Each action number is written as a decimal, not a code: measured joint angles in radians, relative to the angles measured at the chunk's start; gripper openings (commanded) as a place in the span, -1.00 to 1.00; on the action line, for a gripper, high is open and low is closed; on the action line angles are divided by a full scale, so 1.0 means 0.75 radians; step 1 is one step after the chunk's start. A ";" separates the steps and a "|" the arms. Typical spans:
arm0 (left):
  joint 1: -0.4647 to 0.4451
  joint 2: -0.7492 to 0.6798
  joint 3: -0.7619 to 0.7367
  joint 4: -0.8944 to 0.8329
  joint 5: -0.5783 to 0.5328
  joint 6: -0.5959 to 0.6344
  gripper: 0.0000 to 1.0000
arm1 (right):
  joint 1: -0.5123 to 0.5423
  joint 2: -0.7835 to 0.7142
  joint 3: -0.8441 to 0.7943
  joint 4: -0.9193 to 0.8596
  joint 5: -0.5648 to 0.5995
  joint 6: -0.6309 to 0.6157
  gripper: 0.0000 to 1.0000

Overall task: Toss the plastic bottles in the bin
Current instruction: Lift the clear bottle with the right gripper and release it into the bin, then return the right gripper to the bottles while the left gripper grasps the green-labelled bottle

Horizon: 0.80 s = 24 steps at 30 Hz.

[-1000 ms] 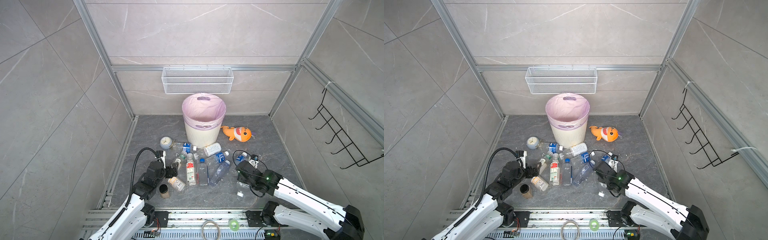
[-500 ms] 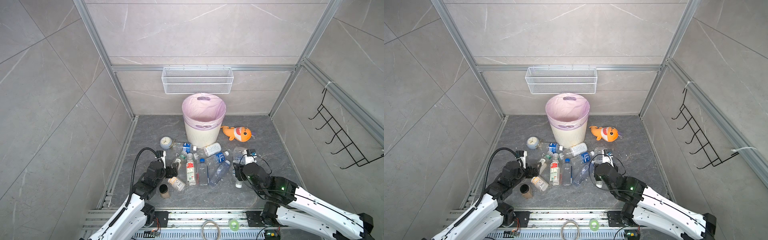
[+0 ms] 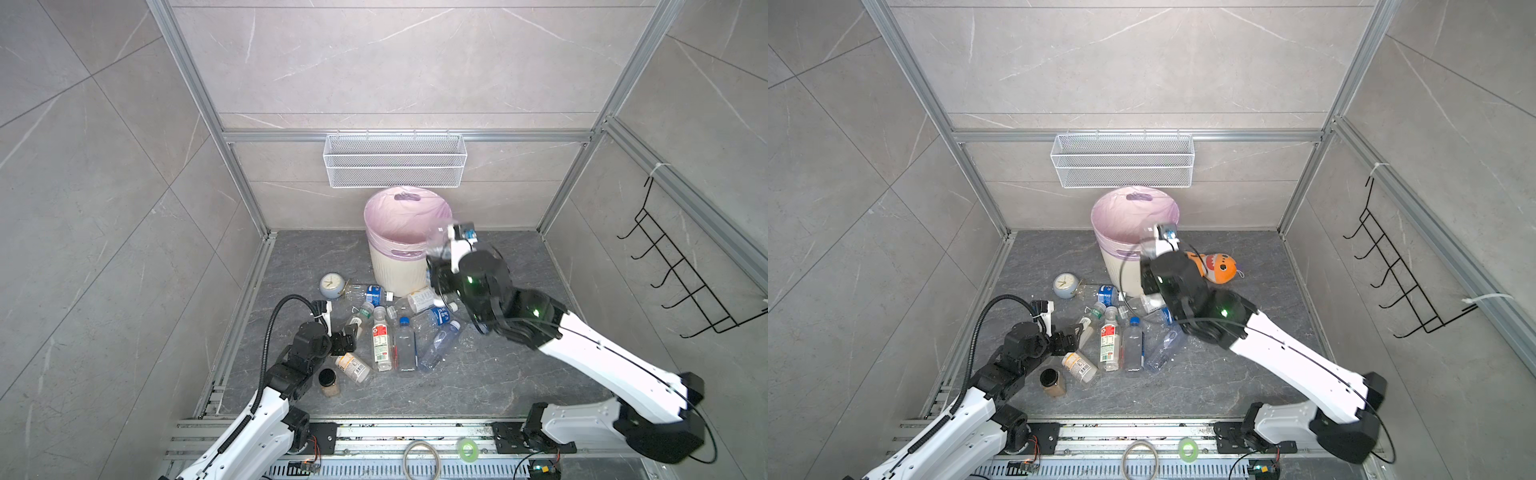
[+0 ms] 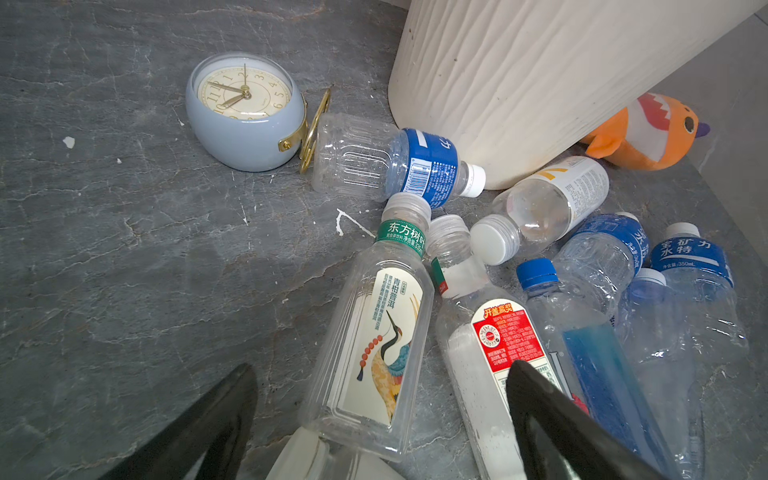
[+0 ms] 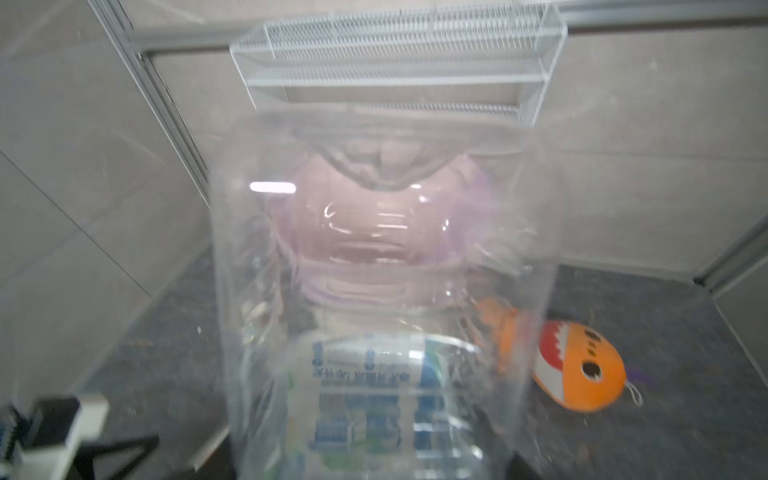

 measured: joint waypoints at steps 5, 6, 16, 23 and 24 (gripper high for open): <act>0.001 0.000 0.000 0.001 0.001 0.000 0.91 | -0.256 0.638 1.047 -0.170 -0.108 -0.017 0.98; 0.001 0.000 0.000 0.001 0.000 0.000 0.92 | -0.307 0.797 1.315 -0.252 -0.133 -0.013 0.98; 0.003 -0.089 -0.023 -0.004 -0.041 -0.003 1.00 | -0.380 0.623 0.799 -0.384 -0.230 0.026 0.98; 0.003 -0.039 -0.024 -0.003 -0.047 -0.003 0.99 | -0.377 0.285 0.540 -0.308 -0.259 0.055 0.98; 0.003 -0.025 -0.024 -0.003 -0.047 -0.003 0.99 | -0.377 0.230 0.489 -0.300 -0.259 0.067 0.98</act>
